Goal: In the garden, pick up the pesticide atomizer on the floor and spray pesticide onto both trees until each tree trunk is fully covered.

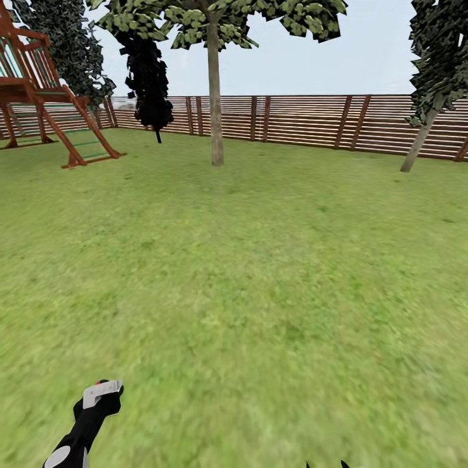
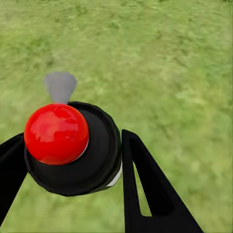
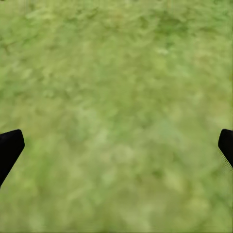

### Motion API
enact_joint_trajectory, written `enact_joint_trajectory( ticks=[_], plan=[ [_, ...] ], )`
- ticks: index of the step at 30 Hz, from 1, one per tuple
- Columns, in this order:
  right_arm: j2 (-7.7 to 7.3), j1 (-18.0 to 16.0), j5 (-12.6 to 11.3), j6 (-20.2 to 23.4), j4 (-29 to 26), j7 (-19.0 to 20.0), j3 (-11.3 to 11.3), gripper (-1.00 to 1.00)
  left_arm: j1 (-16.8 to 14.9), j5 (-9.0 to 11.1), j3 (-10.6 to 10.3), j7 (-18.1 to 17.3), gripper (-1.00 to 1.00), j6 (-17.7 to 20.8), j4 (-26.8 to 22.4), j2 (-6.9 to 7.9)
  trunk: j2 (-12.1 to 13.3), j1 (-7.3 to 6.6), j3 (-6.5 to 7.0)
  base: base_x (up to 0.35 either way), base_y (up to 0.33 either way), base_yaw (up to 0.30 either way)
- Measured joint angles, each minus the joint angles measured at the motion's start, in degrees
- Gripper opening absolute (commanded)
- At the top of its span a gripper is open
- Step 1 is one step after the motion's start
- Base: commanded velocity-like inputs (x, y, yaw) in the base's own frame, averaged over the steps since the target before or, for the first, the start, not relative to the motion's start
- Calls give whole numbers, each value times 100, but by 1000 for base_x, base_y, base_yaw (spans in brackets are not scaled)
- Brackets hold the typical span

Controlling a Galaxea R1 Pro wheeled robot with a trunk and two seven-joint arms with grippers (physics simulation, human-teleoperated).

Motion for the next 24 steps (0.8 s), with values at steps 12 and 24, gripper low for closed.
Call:
enact_joint_trajectory(
  ticks=[12, 24],
  plan=[
    [1, 0, 0, 1, 0, 0, 0, 100, 0, 0, 0, 0, -100, 2, 0, 2, 0, 0, 0, 339, 0, 0],
    [1, 0, 0, 0, 0, 0, 0, 100, 0, 0, 0, 0, -100, 6, 0, 2, 0, 0, 0, 339, 0, 0]
  ],
)
